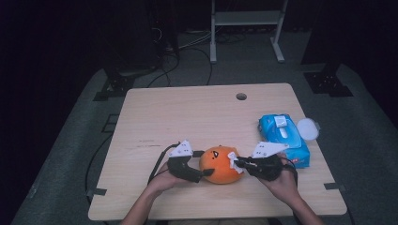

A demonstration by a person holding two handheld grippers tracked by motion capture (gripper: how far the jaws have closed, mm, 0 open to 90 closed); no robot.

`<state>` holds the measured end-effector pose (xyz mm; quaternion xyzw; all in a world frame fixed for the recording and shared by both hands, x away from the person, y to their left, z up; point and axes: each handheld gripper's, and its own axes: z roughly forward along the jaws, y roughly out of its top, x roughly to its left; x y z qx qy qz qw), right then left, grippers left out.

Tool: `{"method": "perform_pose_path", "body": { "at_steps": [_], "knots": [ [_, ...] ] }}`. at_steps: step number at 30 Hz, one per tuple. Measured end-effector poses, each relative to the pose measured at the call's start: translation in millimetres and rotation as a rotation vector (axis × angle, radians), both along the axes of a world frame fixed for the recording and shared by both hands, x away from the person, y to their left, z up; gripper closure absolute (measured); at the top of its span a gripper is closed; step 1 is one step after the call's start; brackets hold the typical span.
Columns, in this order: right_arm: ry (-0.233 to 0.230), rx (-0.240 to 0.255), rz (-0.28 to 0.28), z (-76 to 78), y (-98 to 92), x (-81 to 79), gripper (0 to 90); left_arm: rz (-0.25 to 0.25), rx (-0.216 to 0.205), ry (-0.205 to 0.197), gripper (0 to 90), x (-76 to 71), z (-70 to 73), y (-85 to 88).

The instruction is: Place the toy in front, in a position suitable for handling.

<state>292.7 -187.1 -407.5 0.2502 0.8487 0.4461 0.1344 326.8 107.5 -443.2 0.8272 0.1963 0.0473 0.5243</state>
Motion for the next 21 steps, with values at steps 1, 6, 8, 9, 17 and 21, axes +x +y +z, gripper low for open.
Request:
{"method": "perform_pose_path", "body": {
  "at_steps": [1,6,8,9,17,21],
  "knots": [
    [0.001,-0.003,0.003,-0.9,0.1,0.0,83.3,0.001,-0.004,-0.002,25.3,0.0,0.3,-0.5],
    [0.015,-0.014,0.058,-3.9,19.4,-8.2,83.2,0.01,-0.014,-0.004,27.2,1.2,4.0,-5.6],
    [0.018,-0.017,0.079,-4.8,25.1,-10.5,83.2,0.012,-0.021,0.03,18.9,2.3,0.6,-4.6],
    [0.015,-0.017,0.081,-4.6,26.0,-10.9,83.3,0.012,-0.021,0.03,16.9,2.3,0.6,-4.6],
    [0.001,-0.007,0.093,-0.3,34.6,-11.5,83.3,-0.026,-0.001,-0.043,26.7,-4.7,0.6,-10.1],
    [0.002,0.005,0.057,1.3,23.9,-6.5,83.4,-0.005,-0.006,-0.035,18.6,-2.5,0.4,-5.9]
  ]
}}
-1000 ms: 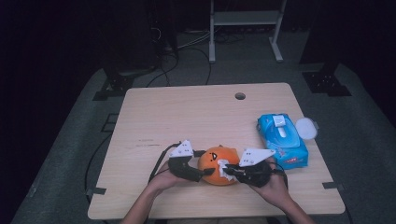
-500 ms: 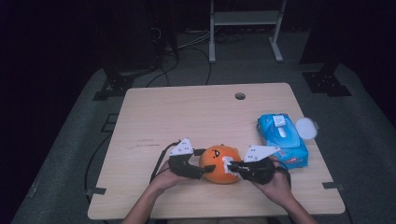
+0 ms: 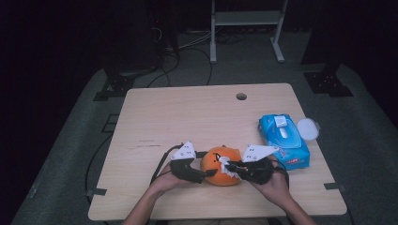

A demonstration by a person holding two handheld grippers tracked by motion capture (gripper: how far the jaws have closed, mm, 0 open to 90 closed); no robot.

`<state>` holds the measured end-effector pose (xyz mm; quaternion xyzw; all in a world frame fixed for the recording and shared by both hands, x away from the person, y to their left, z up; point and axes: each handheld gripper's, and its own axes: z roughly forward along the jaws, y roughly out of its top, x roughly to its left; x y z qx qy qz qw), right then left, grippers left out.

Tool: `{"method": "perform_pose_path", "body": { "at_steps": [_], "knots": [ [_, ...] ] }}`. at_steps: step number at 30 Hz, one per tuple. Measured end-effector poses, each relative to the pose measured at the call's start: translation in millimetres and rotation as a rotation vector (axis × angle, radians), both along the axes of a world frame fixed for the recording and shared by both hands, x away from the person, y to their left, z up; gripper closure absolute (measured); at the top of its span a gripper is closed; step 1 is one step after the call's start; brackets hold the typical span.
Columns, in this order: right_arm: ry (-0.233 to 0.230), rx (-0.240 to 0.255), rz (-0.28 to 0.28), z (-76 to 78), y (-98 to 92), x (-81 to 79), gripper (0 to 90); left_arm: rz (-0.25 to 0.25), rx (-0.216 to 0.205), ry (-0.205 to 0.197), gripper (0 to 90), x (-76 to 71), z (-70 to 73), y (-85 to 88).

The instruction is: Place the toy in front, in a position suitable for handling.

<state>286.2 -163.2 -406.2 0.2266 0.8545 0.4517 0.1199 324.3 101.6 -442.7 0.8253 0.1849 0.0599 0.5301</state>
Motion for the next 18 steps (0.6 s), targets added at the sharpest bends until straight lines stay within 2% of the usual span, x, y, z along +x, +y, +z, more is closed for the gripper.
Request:
{"method": "perform_pose_path", "body": {
  "at_steps": [1,2,4,5,8,9,10,11,14,17,18],
  "knots": [
    [0.003,0.002,-0.022,-1.1,-6.7,2.3,83.5,0.033,0.0,0.043,14.8,3.0,0.9,2.2],
    [0.007,0.006,-0.032,-1.6,-9.7,2.9,83.4,0.04,-0.002,0.055,12.6,3.3,0.1,2.4],
    [0.017,0.021,-0.039,-1.5,-13.7,4.3,83.4,0.032,-0.002,0.061,14.6,3.2,-1.3,2.2],
    [0.018,0.018,-0.041,-1.2,-14.0,4.4,83.4,0.01,0.006,0.049,17.7,1.2,-3.7,-0.9],
    [0.016,0.011,-0.038,-1.2,-11.4,3.9,83.4,0.008,0.001,0.042,26.4,-0.1,-1.8,-3.6],
    [0.002,0.0,-0.026,-0.8,-4.3,1.0,83.5,0.001,0.018,0.01,28.2,-2.2,1.0,-6.4],
    [0.002,0.0,-0.026,-0.8,-4.3,1.0,83.5,0.001,0.018,0.01,29.3,-2.2,1.0,-6.4],
    [-0.008,0.006,-0.001,0.6,3.1,-2.5,83.4,-0.017,0.034,-0.018,30.0,-4.5,1.3,-8.1],
    [-0.008,0.013,0.021,2.0,7.5,-4.3,83.4,-0.025,0.052,-0.035,30.9,-5.7,0.4,-7.5],
    [-0.014,0.004,0.01,3.8,3.8,-2.7,83.4,-0.019,0.084,-0.063,31.8,-5.6,-1.9,-6.4],
    [-0.017,0.003,-0.006,4.7,-0.4,-0.9,83.4,-0.016,0.086,-0.058,31.8,-5.1,-3.2,-5.0]
  ]
}}
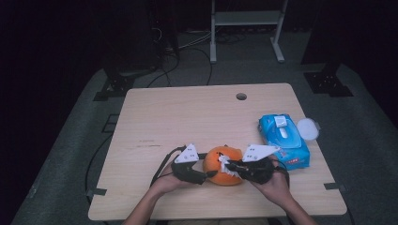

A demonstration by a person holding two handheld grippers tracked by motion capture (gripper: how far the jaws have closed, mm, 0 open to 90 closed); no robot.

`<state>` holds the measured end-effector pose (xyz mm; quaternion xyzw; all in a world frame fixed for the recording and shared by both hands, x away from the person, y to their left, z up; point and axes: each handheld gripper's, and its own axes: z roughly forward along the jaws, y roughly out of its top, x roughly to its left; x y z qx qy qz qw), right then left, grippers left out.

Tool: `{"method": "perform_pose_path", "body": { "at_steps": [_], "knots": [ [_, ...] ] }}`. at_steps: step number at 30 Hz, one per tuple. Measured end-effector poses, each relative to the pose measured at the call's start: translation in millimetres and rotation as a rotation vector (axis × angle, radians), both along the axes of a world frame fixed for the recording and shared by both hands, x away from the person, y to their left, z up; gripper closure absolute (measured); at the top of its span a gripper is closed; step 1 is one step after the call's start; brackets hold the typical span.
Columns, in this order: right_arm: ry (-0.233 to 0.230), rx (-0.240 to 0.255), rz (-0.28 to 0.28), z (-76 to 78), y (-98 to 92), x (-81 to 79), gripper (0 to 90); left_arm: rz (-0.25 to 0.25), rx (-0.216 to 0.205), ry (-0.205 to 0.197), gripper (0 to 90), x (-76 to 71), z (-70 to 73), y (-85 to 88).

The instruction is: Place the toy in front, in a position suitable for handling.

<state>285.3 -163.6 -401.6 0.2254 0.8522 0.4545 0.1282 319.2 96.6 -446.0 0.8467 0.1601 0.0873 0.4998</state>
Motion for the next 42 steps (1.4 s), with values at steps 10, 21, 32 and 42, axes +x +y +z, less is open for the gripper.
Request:
{"method": "perform_pose_path", "body": {
  "at_steps": [10,21,32,42],
  "knots": [
    [0.039,-0.02,-0.064,-10.3,-26.8,8.3,83.3,0.008,-0.097,0.137,20.2,5.5,-1.9,1.1],
    [0.0,0.035,-0.011,2.5,-2.8,4.0,83.4,-0.012,-0.037,0.013,29.4,-3.2,1.7,-5.1],
    [0.013,0.049,0.0,0.9,4.9,1.0,83.4,-0.015,-0.053,-0.001,30.9,-5.4,4.4,-12.3],
    [-0.04,-0.002,-0.06,11.3,-6.2,4.8,83.4,-0.071,0.038,-0.12,28.0,-20.3,8.6,-24.3]
  ]
}}
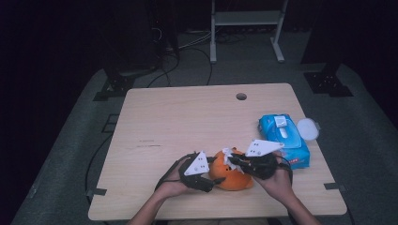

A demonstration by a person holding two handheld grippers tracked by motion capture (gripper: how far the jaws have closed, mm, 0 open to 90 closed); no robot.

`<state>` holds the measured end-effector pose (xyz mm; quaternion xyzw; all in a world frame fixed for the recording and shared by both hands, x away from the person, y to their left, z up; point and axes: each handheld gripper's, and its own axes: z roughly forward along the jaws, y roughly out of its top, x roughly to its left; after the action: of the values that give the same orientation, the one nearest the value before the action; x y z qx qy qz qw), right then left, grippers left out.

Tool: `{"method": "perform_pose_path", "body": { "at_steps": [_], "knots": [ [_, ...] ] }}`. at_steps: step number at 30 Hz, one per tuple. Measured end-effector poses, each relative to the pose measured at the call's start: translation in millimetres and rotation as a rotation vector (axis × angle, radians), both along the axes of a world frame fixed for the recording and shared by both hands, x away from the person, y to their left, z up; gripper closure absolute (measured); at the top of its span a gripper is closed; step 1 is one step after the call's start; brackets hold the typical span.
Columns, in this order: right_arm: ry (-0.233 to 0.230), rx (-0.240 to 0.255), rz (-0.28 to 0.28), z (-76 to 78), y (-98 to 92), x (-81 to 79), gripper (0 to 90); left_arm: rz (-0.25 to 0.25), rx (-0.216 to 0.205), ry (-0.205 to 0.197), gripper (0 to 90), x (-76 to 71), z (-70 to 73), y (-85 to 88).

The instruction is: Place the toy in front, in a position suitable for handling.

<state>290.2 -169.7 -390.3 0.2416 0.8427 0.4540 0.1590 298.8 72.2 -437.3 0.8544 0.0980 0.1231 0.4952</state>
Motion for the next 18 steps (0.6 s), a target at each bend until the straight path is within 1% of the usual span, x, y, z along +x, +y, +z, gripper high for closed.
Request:
{"method": "perform_pose_path", "body": {
  "at_steps": [1,2,3,4,6,7,8,9,10,11,12,13,14,15,16,17,18],
  "knots": [
    [0.039,0.019,-0.005,-6.5,-7.3,4.1,83.5,0.015,-0.052,0.073,20.6,4.6,-1.0,2.2],
    [0.048,0.022,-0.004,-8.4,-8.6,3.9,83.5,0.026,-0.085,0.112,19.3,6.7,-0.9,2.8],
    [0.048,0.021,0.0,-8.9,-8.5,2.7,83.5,0.039,-0.102,0.145,19.0,8.6,-0.4,3.1],
    [0.046,0.016,0.004,-8.2,-7.1,0.6,83.5,0.053,-0.105,0.163,19.5,9.6,-0.1,2.8],
    [0.045,0.015,0.014,-7.1,-4.6,-1.7,83.6,0.056,-0.104,0.162,24.3,9.1,-0.3,1.8],
    [0.041,0.015,0.048,-6.0,3.2,-7.2,83.6,0.044,-0.083,0.124,26.7,6.1,-0.8,0.2],
    [0.041,0.015,0.048,-6.0,3.2,-7.2,83.6,0.044,-0.083,0.124,28.3,6.1,-0.8,0.2],
    [0.05,0.031,0.085,-5.5,13.0,-12.0,83.6,0.023,-0.057,0.074,29.6,1.3,0.0,-2.4],
    [0.045,0.029,0.103,-4.8,17.9,-13.5,83.6,0.013,-0.033,0.046,30.7,-1.3,1.3,-3.9],
    [0.031,0.014,0.111,-4.1,22.2,-14.8,83.5,0.013,-0.033,0.046,31.4,-1.3,1.3,-3.9],
    [0.031,0.014,0.111,-4.1,22.2,-14.8,83.5,0.014,-0.014,0.025,31.4,-3.4,2.5,-4.8],
    [0.018,0.002,0.108,-3.3,24.9,-15.7,83.6,0.013,-0.003,0.012,32.3,-4.3,3.0,-4.7],
    [0.014,-0.003,0.104,-2.4,24.6,-15.2,83.6,0.012,-0.001,0.01,32.9,-4.4,2.7,-3.9],
    [0.014,0.005,0.082,-1.3,18.8,-12.0,83.6,0.011,-0.008,0.015,33.4,-4.0,1.6,-3.1],
    [0.014,0.005,0.082,-1.3,18.8,-12.0,83.6,0.008,-0.008,0.017,33.4,-3.6,0.9,-2.0],
    [0.004,-0.002,0.062,-1.0,14.6,-9.8,83.6,0.009,-0.006,0.02,33.5,-3.6,0.2,-1.0],
    [0.006,-0.005,0.043,-1.3,9.8,-7.6,83.6,0.006,-0.007,0.02,33.4,-3.1,-0.1,0.0]
  ]
}}
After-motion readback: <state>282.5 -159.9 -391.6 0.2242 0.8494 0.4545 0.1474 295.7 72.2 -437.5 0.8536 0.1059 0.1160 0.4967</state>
